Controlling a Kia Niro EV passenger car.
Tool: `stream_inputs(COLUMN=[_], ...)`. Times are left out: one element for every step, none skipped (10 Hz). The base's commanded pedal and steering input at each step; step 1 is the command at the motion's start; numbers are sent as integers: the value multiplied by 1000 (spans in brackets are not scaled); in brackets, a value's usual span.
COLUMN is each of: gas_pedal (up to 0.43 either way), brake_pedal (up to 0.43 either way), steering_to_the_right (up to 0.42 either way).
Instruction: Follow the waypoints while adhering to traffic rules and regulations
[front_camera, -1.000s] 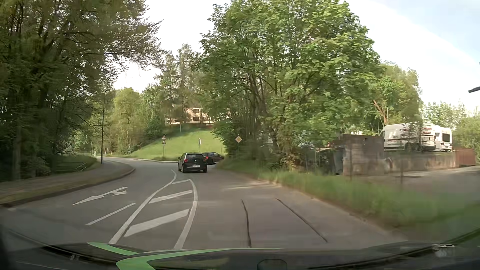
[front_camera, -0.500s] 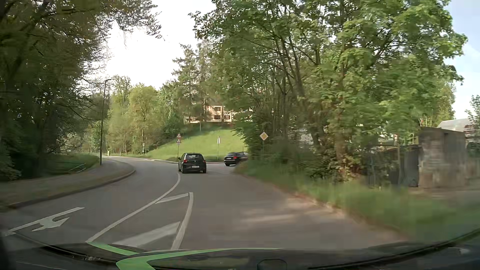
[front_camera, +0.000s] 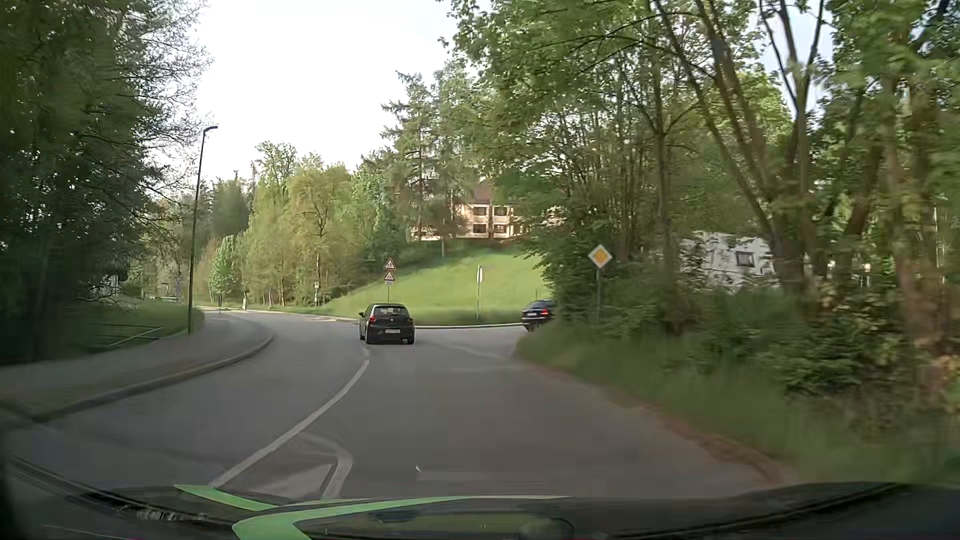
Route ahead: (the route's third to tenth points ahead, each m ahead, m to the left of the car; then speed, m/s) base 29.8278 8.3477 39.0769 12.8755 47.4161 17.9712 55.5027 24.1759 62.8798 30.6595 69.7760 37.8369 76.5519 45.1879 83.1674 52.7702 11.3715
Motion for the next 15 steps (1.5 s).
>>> stream_inputs(gas_pedal=[177,177,177,177,177,177,177,177,177,177,177,177,177,177,177], brake_pedal=[0,0,0,0,0,0,0,0,0,0,0,0,0,0,0], steering_to_the_right=[-68,-67,-67,-68,-67,-68,-68,-68,-68,-68,-68,-68,-68,-68,-69])
